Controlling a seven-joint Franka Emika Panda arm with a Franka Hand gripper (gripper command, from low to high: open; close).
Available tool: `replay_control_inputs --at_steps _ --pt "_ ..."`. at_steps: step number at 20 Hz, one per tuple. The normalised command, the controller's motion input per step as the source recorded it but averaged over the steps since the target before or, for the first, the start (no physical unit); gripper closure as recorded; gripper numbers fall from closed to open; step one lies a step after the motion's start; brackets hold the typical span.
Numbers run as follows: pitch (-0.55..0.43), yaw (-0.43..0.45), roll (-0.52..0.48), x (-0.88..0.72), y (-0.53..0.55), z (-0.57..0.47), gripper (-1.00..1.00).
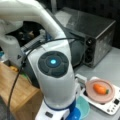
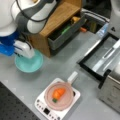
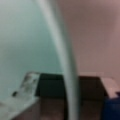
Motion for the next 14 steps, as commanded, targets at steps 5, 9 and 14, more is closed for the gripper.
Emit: replay_control_inputs --at_steps 5,9,14 --pt "-0.06 -0.124 0.313 -0.21 0.41 0.1 1.0" --pt "-0.079 -0.126 0.236 -0.23 0.36 -0.01 1.0" --pt "-0.082 -0.127 0.037 -0.31 0.45 -0.03 1.0"
